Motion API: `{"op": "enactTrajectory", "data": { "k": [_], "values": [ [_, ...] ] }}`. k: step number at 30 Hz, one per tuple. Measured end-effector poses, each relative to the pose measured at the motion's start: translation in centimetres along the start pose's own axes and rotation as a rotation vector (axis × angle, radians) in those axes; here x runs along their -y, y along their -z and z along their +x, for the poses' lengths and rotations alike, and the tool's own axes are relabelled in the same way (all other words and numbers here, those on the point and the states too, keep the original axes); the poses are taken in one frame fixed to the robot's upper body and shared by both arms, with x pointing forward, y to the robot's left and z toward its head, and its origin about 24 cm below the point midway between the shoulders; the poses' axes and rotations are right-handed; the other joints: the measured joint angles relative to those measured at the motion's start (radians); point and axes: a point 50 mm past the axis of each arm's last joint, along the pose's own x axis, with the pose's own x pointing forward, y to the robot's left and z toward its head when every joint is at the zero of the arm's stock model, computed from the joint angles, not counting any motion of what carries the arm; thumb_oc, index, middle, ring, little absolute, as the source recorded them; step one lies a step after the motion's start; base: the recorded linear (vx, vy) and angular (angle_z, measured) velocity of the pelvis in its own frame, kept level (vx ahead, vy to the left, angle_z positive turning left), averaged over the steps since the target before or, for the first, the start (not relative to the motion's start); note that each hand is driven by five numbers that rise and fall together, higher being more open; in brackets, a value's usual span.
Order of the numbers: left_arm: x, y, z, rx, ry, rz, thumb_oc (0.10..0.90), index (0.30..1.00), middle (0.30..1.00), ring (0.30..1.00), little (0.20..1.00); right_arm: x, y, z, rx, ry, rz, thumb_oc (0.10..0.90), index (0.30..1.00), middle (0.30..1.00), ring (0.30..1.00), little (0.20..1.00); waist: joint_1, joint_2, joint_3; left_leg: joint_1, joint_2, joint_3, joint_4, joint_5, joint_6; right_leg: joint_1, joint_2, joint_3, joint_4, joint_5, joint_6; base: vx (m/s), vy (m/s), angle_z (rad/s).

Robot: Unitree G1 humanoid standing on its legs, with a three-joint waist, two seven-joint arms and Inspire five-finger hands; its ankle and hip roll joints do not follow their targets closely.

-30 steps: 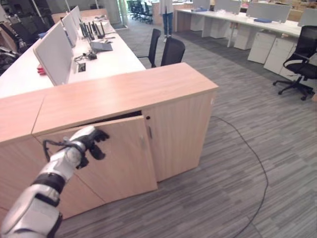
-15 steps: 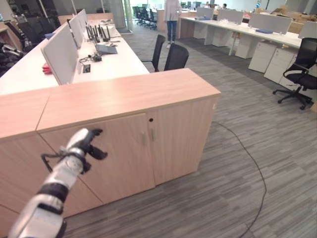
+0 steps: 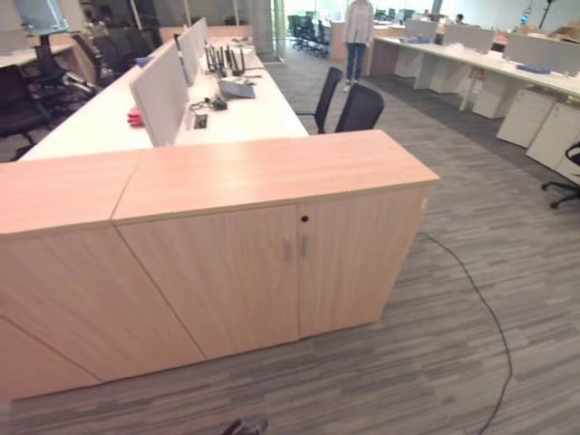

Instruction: Put the empty folder in the office cabinet

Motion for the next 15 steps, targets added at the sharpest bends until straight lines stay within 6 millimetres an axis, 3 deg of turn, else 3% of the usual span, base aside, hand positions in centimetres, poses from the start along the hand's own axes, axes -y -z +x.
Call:
{"op": "enactTrajectory", "data": {
  "k": [4,8,12,15],
  "values": [
    [-0.7,-0.6,0.1,0.016,-0.084,0.221,0.8,0.9,0.9,0.9,0.9,-0.2,-0.1,0.0,0.008,0.012,-0.033,0.8,0.9,0.9,0.9,0.9,-0.003,-0.007,-0.003,-0.012,-0.001,-0.022,0.0,0.005,-0.006,-0.004,0.0,-0.022,0.0,-0.003,-0.004,-0.02,-0.038,0.13],
    [-3.1,0.4,-0.1,-0.098,-0.179,0.373,0.8,0.9,0.9,0.9,0.9,-0.1,-1.0,0.0,0.029,0.026,-0.057,0.8,0.9,0.9,0.9,0.9,0.01,-0.019,-0.005,-0.02,0.0,-0.041,0.0,0.008,-0.007,-0.006,0.001,-0.046,0.0,-0.004,-0.004,-0.02,-0.022,0.14],
    [-5.2,1.0,-0.9,-0.132,-0.206,0.405,0.8,0.9,0.9,0.9,0.9,0.0,-1.6,0.0,0.057,0.029,-0.059,0.8,0.9,0.9,0.9,0.9,0.026,-0.033,-0.008,-0.03,-0.001,-0.05,0.002,0.017,-0.007,-0.011,0.001,-0.05,0.0,-0.007,0.001,-0.01,-0.014,0.11],
    [-5.6,1.4,-1.1,-0.143,-0.214,0.41,0.8,0.9,0.9,0.9,0.9,0.0,-2.1,0.0,0.072,0.031,-0.09,0.8,0.9,0.9,0.9,0.9,0.026,-0.032,-0.005,-0.03,-0.005,-0.05,0.001,0.017,-0.003,-0.01,-0.002,-0.052,0.0,-0.008,0.002,0.0,0.0,0.0]
  ]
}}
